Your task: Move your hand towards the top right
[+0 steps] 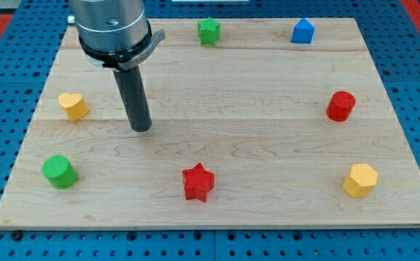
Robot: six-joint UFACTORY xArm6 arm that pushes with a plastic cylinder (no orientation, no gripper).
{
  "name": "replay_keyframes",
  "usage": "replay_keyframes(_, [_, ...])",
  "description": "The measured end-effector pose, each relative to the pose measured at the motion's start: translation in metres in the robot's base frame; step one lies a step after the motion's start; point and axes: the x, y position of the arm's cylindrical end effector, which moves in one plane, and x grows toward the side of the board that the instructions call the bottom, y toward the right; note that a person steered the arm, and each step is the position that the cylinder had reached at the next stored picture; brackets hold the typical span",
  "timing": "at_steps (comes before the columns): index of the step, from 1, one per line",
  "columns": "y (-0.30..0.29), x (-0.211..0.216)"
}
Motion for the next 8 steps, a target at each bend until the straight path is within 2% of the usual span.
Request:
replay_keyframes(5, [-0.006,0.0])
replay_keyframes(6, [0.057,-0.002])
replay_keyframes(7, [0.121,-0.036])
replay_keyframes(8, [0.222,-0.079])
